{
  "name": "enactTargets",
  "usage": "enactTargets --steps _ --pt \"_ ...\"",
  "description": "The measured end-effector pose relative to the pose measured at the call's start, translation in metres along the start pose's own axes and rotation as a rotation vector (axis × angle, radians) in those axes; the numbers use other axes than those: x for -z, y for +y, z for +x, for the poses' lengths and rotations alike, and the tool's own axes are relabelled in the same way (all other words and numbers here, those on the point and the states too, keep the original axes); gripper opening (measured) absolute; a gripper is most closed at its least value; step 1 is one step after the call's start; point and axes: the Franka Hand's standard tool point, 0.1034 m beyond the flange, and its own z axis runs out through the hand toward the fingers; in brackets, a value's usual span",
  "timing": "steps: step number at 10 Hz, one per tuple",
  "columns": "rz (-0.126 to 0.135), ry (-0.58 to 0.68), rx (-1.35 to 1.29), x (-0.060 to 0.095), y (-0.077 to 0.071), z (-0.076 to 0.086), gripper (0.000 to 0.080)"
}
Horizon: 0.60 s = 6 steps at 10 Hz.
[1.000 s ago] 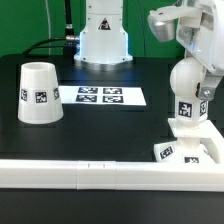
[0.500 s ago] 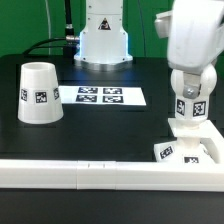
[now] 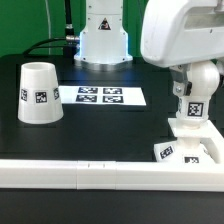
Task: Assemble lamp
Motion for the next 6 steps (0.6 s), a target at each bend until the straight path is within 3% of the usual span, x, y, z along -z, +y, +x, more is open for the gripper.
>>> enactTargets --steps 5,6 --pt "0.003 0.002 -0.307 -0.0003 0.0006 -0.0002 0.0576" --pt "0.029 0.018 -0.453 -0.0010 0.0040 0.0001 0.0576"
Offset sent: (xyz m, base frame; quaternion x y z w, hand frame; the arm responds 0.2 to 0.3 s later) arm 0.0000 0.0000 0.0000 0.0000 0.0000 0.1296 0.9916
